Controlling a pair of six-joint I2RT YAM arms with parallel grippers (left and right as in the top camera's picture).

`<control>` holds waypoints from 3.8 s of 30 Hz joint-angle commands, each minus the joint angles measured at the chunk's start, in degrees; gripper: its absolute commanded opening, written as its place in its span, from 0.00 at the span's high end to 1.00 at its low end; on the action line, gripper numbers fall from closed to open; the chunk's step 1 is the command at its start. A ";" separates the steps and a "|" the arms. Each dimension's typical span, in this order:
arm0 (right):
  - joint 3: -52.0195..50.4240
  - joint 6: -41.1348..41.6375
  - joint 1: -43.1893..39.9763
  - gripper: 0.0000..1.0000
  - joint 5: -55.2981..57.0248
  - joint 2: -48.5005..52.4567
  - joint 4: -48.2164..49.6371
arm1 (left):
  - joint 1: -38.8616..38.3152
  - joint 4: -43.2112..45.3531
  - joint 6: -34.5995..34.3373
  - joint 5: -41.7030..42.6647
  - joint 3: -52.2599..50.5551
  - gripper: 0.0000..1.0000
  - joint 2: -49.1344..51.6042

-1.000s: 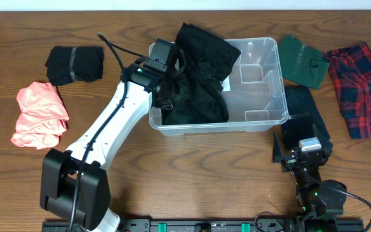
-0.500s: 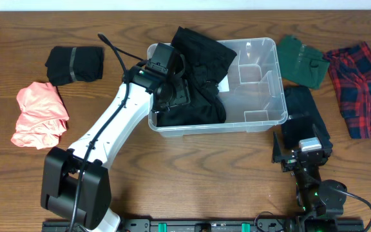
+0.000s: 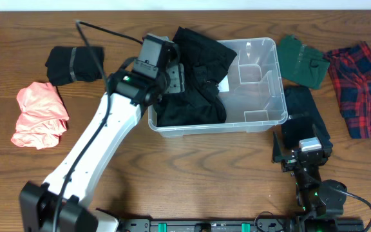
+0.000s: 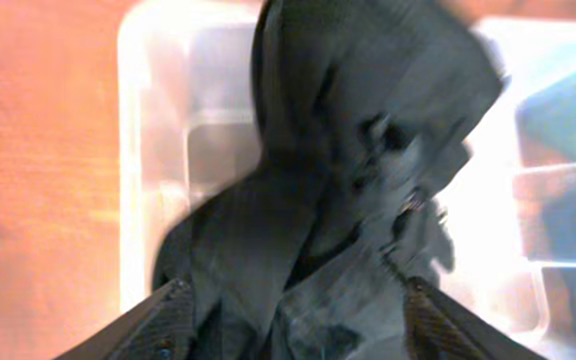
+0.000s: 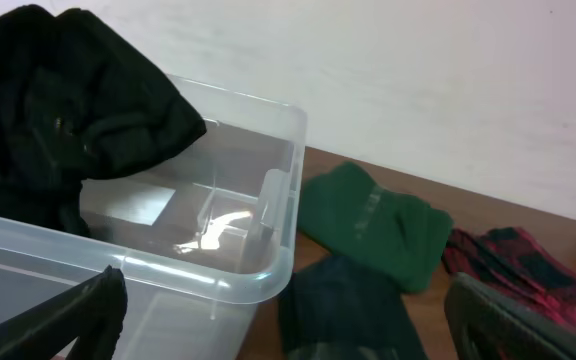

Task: Pack container
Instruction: 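Release the jacket and push it down into the bin with the left gripper, then press and tuck the black jacket into the bin's left side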

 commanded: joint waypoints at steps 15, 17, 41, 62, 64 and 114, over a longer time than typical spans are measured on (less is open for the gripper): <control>-0.09 -0.37 -0.68 0.01 -0.24 -0.31 -0.24 | -5.03 21.55 19.43 -4.55 1.51 0.94 7.76; -0.09 -0.37 -0.68 0.01 -0.24 -0.31 -0.24 | -5.03 22.60 21.22 -4.57 1.51 0.94 10.51; -0.09 -0.37 -0.68 0.01 -0.24 -0.31 -0.24 | -4.96 19.71 13.73 -20.63 -0.09 0.94 20.94; -0.09 -0.37 -0.68 0.01 -0.24 -0.31 -0.24 | -6.43 19.17 12.70 -20.65 2.16 0.94 14.49; -0.09 -0.37 -0.68 0.01 -0.24 -0.31 -0.24 | -6.56 17.55 12.35 -20.63 2.16 0.94 10.23; -0.09 -0.37 -0.68 0.01 -0.24 -0.31 -0.24 | -6.62 -21.46 -7.50 -7.67 5.75 0.94 22.38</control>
